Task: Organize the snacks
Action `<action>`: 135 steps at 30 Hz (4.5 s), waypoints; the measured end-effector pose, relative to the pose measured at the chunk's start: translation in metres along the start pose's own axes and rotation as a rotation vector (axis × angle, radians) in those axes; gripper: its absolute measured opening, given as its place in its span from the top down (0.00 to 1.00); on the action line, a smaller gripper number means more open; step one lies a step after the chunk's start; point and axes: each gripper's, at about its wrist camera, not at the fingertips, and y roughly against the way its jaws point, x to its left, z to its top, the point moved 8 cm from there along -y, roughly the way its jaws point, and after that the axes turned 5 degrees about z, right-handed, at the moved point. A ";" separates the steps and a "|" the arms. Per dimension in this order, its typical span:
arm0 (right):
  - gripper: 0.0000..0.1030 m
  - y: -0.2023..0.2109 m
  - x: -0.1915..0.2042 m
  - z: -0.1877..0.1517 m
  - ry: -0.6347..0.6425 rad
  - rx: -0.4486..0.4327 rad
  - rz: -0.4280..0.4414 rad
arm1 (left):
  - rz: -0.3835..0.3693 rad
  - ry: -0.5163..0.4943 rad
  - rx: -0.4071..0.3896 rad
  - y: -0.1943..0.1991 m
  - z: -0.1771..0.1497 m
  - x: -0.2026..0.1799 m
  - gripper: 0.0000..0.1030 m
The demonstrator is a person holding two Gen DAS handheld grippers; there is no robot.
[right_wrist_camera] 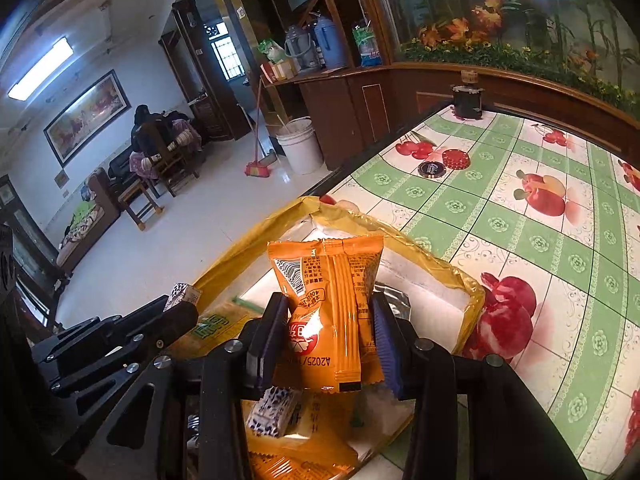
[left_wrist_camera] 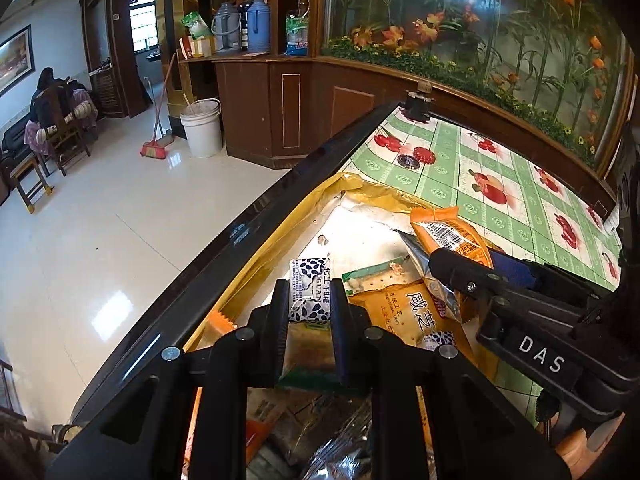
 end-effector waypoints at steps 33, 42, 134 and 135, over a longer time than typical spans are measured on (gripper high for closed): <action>0.54 0.002 0.006 -0.001 0.051 0.001 -0.033 | 0.001 -0.072 -0.002 0.006 -0.006 -0.006 0.84; 0.34 0.015 0.004 -0.002 0.053 -0.032 -0.044 | -0.011 -0.068 0.009 0.009 -0.007 -0.006 0.83; 0.14 0.174 0.124 -0.102 0.373 -0.185 0.176 | 0.142 0.008 -0.324 0.206 -0.073 0.050 0.20; 0.14 0.175 0.125 -0.102 0.376 -0.187 0.176 | 0.140 0.008 -0.323 0.206 -0.073 0.050 0.20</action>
